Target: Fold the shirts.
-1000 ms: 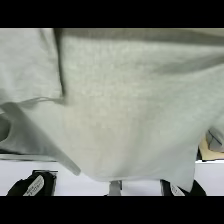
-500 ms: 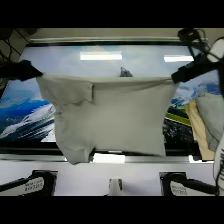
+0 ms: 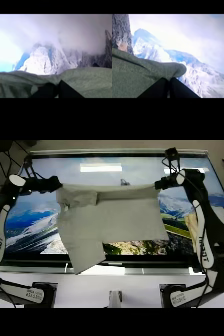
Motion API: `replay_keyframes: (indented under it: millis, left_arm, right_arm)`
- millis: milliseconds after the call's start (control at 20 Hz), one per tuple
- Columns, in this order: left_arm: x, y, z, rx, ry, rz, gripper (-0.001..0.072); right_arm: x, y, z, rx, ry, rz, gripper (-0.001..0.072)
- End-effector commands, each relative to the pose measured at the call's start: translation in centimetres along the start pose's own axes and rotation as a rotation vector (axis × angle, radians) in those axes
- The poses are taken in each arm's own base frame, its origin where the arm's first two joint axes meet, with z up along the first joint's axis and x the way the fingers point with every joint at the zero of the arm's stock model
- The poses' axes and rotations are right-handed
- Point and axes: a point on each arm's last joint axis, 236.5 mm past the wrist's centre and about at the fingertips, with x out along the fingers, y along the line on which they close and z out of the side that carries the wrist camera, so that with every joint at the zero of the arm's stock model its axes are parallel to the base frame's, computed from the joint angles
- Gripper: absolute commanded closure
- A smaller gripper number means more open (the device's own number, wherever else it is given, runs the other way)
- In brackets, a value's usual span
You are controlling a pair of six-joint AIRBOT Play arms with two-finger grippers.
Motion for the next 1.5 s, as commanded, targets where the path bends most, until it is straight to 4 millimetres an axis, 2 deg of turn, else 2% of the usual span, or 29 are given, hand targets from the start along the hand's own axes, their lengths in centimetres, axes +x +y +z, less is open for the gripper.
replay_keyframes:
  millis: [0, 150, 250, 350, 500, 550, 600, 650, 700, 750, 800, 900, 1000, 1100, 1150, 1250, 1450]
  left_arm:
    - [3.2, 1.3, -3.8, -0.049, 0.121, -0.018, 0.0665]
    - [1.0, 2.6, -5.9, 0.043, 0.236, 0.058, 0.0666]
    - [-1.0, 4.0, -9.8, 0.073, 0.418, 0.121, 0.0666]
    - [-1.9, 4.7, -13.3, 0.089, 0.557, 0.149, 0.0666]
    - [-1.0, 5.0, -15.7, 0.023, 0.601, 0.162, 0.0665]
    - [-0.8, 4.6, -16.4, -0.001, 0.624, 0.150, 0.0624]
    - [-0.7, 4.0, -16.9, -0.024, 0.642, 0.124, 0.0441]
    - [-1.1, 3.6, -16.9, -0.051, 0.652, 0.109, 0.0233]
    - [-2.0, 3.6, -16.7, -0.053, 0.671, 0.106, 0.0194]
    - [-3.4, 3.7, -16.4, -0.032, 0.698, 0.091, 0.0194]
    - [-4.9, 4.2, -16.2, -0.028, 0.721, 0.090, 0.0194]
    - [-8.3, 5.7, -16.4, -0.082, 0.753, 0.106, 0.0194]
    - [-11.3, 6.7, -19.3, -0.124, 0.799, 0.102, 0.0194]
    - [-13.3, 7.5, -24.2, -0.190, 0.821, 0.115, 0.0194]
    - [-13.9, 7.5, -26.8, -0.205, 0.817, 0.111, 0.0194]
    - [-14.0, 7.1, -30.5, -0.227, 0.800, 0.097, 0.0194]
    - [-13.2, 5.8, -34.3, -0.330, 0.799, 0.031, 0.0194]
  right_arm:
    - [3.1, 1.1, -2.9, 0.030, 0.084, 0.037, 0.0678]
    - [1.7, -0.1, -2.9, 0.003, 0.106, 0.031, 0.0678]
    - [0.7, -0.5, -5.9, -0.010, 0.229, 0.065, 0.0678]
    - [0.3, 0.6, -9.9, -0.066, 0.383, 0.126, 0.0678]
    - [1.5, 4.1, -13.0, -0.050, 0.490, 0.273, 0.0677]
    - [2.0, 4.8, -13.3, -0.027, 0.498, 0.296, 0.0606]
    - [2.0, 5.0, -13.4, -0.003, 0.499, 0.302, 0.0424]
    - [1.4, 4.9, -13.2, -0.011, 0.504, 0.306, 0.0348]
    - [0.4, 4.4, -12.9, -0.068, 0.509, 0.307, 0.0333]
    - [-1.1, 3.0, -13.0, -0.157, 0.532, 0.281, 0.0235]
    - [-2.9, 1.1, -13.5, -0.212, 0.569, 0.250, 0.0207]
    - [-5.9, -1.1, -15.3, -0.154, 0.640, 0.262, 0.0213]
    - [-7.8, -1.6, -16.9, -0.027, 0.663, 0.359, 0.0222]
    - [-8.9, -1.6, -18.6, 0.078, 0.665, 0.432, 0.0221]
    - [-9.3, -1.4, -19.4, 0.116, 0.666, 0.455, 0.0221]
    - [-9.6, -0.7, -20.7, 0.131, 0.680, 0.466, 0.0222]
    - [-9.7, 0.7, -21.4, 0.155, 0.673, 0.496, 0.0221]
